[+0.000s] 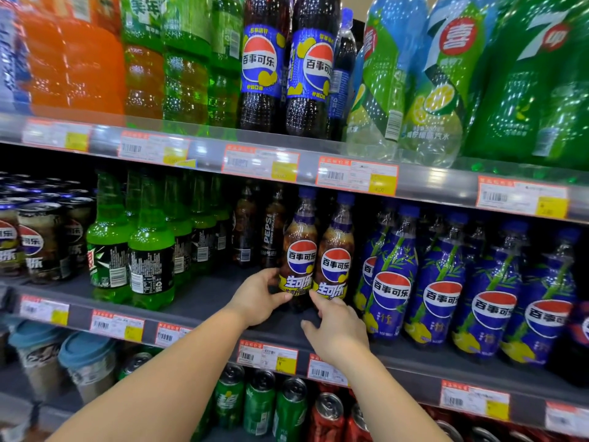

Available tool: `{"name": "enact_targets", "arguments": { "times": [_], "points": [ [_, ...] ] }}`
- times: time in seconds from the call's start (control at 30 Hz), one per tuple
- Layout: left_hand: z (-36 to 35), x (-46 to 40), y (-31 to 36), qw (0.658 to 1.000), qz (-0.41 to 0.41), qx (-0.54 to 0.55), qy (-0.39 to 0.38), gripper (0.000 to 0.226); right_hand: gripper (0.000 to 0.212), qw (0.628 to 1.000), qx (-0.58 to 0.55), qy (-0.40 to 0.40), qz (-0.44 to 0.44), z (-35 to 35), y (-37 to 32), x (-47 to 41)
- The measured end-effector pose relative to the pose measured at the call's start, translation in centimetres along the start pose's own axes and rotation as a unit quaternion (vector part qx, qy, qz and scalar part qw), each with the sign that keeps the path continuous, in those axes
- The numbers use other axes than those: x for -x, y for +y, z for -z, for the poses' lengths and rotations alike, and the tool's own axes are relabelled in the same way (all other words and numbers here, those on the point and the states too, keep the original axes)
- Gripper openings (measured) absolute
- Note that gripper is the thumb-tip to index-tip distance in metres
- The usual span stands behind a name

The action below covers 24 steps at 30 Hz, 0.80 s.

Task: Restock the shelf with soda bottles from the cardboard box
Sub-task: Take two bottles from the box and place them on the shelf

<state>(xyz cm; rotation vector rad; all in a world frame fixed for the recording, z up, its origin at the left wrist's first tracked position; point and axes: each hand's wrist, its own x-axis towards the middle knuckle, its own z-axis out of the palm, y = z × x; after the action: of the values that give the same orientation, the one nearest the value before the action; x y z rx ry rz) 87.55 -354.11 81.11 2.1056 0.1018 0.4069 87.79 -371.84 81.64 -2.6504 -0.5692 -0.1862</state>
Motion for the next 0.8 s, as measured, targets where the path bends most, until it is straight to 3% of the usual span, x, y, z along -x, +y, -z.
{"name": "enact_targets", "arguments": {
  "times": [0.2,0.3,0.6,0.7,0.8],
  "points": [
    [0.4,1.1,0.0,0.998,0.021,-0.048,-0.017,0.073,0.065,1.0,0.0,-0.02,0.002,-0.4,-0.8,0.5],
    [1.8,3.2,0.2,0.995,0.003,-0.099,0.03,0.074,0.062,1.0,-0.02,-0.005,0.022,-1.2,-2.5,1.1],
    [14.8,14.5,-5.3,0.975,0.001,-0.182,0.124,0.057,0.05,0.991,-0.034,0.027,0.123,-7.3,-16.6,3.6],
    [21.6,19.6,-9.4,0.945,0.018,-0.283,0.164,0.052,0.046,0.985,-0.017,0.016,0.174,-10.8,-24.4,5.9],
    [29.6,26.1,-14.3,0.878,0.109,-0.436,0.168,0.06,0.048,0.969,0.016,-0.004,0.245,-15.8,-33.5,9.1]
  ]
}}
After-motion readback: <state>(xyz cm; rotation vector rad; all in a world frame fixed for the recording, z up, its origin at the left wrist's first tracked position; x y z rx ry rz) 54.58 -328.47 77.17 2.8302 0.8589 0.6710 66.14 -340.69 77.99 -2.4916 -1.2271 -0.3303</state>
